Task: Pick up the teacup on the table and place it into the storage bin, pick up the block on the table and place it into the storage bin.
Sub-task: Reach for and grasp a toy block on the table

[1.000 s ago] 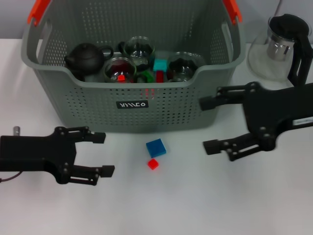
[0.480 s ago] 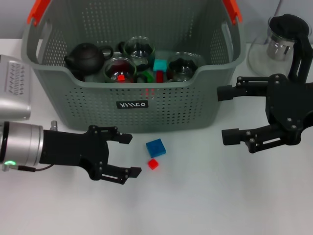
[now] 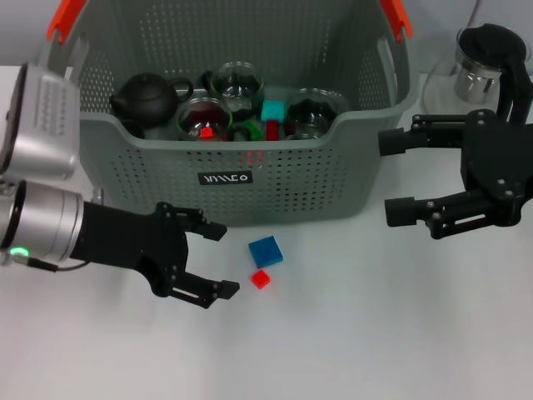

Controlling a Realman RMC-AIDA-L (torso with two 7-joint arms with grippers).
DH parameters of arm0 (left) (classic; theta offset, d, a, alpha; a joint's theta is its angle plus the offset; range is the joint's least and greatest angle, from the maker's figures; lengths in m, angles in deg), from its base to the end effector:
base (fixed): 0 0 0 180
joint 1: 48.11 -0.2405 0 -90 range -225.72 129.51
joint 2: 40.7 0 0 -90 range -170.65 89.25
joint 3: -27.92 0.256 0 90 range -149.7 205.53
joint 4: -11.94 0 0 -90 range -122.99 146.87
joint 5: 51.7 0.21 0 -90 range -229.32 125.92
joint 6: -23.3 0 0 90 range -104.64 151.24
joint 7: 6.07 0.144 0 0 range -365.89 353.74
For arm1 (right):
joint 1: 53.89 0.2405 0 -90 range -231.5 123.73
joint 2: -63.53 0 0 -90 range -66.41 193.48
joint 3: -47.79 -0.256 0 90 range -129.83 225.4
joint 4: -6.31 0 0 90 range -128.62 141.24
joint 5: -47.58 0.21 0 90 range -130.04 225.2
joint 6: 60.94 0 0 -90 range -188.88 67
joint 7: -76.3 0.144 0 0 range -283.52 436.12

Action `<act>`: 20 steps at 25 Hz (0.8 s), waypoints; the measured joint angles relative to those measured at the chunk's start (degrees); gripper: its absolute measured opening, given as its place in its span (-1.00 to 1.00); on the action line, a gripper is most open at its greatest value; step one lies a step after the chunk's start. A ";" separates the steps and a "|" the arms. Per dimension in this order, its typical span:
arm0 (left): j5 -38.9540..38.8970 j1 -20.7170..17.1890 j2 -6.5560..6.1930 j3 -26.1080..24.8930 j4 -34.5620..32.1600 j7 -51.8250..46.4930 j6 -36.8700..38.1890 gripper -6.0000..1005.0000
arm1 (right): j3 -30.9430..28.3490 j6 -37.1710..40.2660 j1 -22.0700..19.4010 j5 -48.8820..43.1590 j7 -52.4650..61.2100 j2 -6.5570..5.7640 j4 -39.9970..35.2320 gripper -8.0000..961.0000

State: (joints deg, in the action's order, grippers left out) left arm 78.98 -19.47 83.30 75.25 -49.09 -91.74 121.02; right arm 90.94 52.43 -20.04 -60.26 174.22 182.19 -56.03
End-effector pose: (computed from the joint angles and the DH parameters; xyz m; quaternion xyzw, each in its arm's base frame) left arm -0.2361 0.3145 0.0027 -0.9876 -0.1201 -0.0799 0.0620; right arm 0.1685 0.3196 0.0656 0.9605 -0.0974 -0.2606 0.0088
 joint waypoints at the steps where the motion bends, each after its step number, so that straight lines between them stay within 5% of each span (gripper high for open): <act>1: 0.30 -0.18 -0.04 1.60 -1.92 -1.84 0.13 0.74 | -0.01 0.00 0.03 -0.01 0.11 -0.03 -0.02 0.96; 10: 5.64 1.85 0.21 15.86 -14.31 -18.59 2.19 0.74 | 0.22 0.08 0.22 -0.09 1.17 -1.07 -0.21 0.96; 20: 7.71 4.85 0.45 29.66 -13.28 -31.68 -6.71 0.74 | 0.50 0.23 0.17 -1.73 1.62 -3.04 -0.18 0.96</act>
State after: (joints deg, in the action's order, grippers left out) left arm 86.69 -14.62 83.75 104.91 -62.36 -123.42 114.31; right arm 91.44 52.66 -19.87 -61.99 175.84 179.15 -56.21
